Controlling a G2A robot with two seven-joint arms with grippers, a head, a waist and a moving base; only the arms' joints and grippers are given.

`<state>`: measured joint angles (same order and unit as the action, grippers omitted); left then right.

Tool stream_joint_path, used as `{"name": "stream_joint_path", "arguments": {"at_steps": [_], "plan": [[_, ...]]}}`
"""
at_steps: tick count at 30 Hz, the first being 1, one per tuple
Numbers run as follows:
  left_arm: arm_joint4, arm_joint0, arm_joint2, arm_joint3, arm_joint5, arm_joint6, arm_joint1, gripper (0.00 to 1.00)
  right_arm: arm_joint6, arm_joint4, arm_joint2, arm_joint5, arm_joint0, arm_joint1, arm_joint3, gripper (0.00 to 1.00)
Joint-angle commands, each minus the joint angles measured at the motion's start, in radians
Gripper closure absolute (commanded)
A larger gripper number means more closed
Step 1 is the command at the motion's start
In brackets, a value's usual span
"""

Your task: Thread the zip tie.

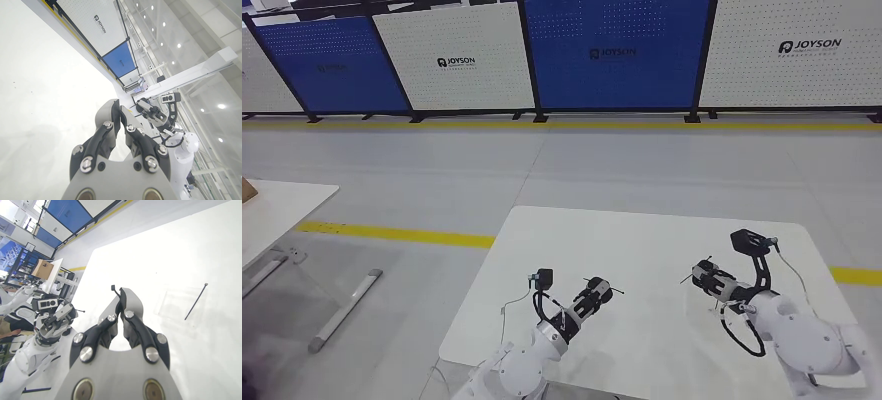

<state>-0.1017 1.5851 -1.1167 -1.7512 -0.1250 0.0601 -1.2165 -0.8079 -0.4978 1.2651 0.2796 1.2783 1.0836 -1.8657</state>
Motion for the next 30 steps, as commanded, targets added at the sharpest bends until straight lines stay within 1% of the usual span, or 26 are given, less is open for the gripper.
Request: {"name": "stream_joint_path", "arguments": {"at_steps": [1, 25, 27, 28, 30], "plan": [[0.000, 0.000, 0.000, 0.000, 0.000, 0.000, 0.000, 1.00, 0.000, 0.000, 0.000, 0.000, 0.000, 0.000, 0.000, 1.00], [0.000, 0.000, 0.000, 0.000, 0.000, 0.000, 0.000, 1.00, 0.005, 0.001, -0.001, -0.002, 0.002, 0.000, 0.000, 1.00], [0.000, 0.000, 0.000, 0.000, 0.000, 0.000, 0.000, 1.00, 0.051, 0.006, -0.015, -0.011, 0.018, 0.004, -0.004, 1.00], [0.000, 0.000, 0.000, 0.000, 0.000, 0.000, 0.000, 1.00, 0.109, 0.002, -0.020, -0.006, 0.026, 0.008, -0.010, 1.00], [0.000, 0.000, 0.000, 0.000, 0.000, 0.000, 0.000, 1.00, 0.191, 0.008, -0.037, 0.000, 0.046, 0.014, -0.019, 1.00]]}}
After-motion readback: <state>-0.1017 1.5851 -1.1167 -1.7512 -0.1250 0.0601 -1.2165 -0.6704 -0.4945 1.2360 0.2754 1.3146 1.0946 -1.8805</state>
